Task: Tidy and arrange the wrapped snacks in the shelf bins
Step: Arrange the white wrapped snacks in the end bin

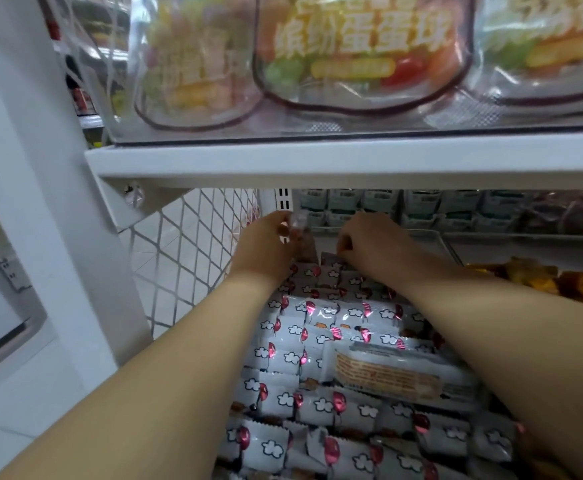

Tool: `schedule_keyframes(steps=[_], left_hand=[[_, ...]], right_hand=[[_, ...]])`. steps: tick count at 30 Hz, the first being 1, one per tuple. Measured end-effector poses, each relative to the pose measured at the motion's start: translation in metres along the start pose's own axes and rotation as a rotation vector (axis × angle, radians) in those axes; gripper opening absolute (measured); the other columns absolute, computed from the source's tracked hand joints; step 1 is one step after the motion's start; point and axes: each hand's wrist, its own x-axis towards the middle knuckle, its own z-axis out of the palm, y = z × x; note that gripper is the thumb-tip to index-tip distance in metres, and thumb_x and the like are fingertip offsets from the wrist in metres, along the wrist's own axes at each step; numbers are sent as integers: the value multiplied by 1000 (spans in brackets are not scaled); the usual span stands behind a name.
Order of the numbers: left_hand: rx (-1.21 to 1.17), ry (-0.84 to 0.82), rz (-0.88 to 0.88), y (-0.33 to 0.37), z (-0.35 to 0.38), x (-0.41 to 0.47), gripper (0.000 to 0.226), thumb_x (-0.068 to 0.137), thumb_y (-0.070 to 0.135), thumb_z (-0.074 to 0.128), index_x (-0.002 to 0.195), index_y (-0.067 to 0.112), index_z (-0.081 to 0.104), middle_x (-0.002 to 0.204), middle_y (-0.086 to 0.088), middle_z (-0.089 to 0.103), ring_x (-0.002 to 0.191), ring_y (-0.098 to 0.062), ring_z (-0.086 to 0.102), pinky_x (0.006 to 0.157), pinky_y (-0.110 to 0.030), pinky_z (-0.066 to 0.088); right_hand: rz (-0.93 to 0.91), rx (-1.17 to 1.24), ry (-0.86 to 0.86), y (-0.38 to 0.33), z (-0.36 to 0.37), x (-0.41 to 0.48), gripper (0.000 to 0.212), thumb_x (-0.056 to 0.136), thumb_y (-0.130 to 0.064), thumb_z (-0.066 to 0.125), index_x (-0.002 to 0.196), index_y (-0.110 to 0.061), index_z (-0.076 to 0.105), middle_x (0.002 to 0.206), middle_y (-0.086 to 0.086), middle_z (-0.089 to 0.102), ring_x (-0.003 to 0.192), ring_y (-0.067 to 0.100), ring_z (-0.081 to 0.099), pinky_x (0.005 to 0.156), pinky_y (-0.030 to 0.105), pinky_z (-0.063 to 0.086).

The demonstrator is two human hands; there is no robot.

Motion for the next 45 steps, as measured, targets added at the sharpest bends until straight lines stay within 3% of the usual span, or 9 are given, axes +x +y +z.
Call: schedule_keyframes(steps=[5,8,11,17,28,33,39,42,45], left_hand=[[176,-6,8,2,6,-3,53,92,12,58,141,23,42,132,-6,50,111,-21,54,92,-29,47],[211,92,99,3,2,-9,48,92,0,53,134,23,52,134,-2,49,111,-18,56,93,-25,45],[401,-33,168,7,1,-14,52,89,-7,46,129,25,57,139,3,47,123,-17,49,100,-26,40],[591,-141,149,5,3,-22,67,90,9,52,144,42,29,144,7,39,129,-24,40,103,-39,38],[669,-302,37,8,5,-17,40,100,28,34,132,45,48,141,6,39,132,-24,31,110,-37,20],[508,-280,-43,12,3,-19,45,99,24,39,141,39,38,146,3,36,130,-24,41,107,-41,36],[453,-283,-76,29,-15,-41,54,92,-1,44,140,26,45,145,-6,39,115,-28,56,83,-29,50],[533,-295,-70,26,-24,-61,40,94,5,43,130,16,54,118,-10,58,89,-22,58,72,-27,46],[616,-327,-71,19,-28,-82,24,96,13,42,114,7,57,98,-7,58,86,-22,57,74,-31,48]], right_hand=[[-19,12,5,0,-2,-4,15,87,-5,57,88,-7,72,88,12,70,79,25,66,81,41,55],[-26,14,12,0,-3,-5,16,88,-6,57,89,-10,73,91,12,71,83,25,66,83,41,54],[-34,26,15,-2,-4,-6,16,87,-6,58,88,-11,73,91,11,71,82,25,66,83,40,54],[-39,39,16,-2,-5,-8,16,87,-7,59,86,-12,73,89,9,72,80,23,67,83,38,54],[-32,65,-11,-3,-7,-10,10,88,-11,62,86,-11,72,89,5,72,77,15,66,78,26,51],[-59,108,-44,-6,-18,-20,16,89,-12,62,102,-11,71,106,4,70,90,10,62,80,18,42],[-53,76,-114,-13,-47,-52,18,91,-11,58,106,-9,68,114,5,67,102,15,61,90,21,38],[-10,43,-170,-20,-58,-76,21,92,-17,58,110,-15,67,115,1,66,94,13,61,85,20,43],[-19,-9,-230,-26,-62,-103,23,95,-27,51,114,-21,64,109,-1,67,89,13,59,75,19,42]])
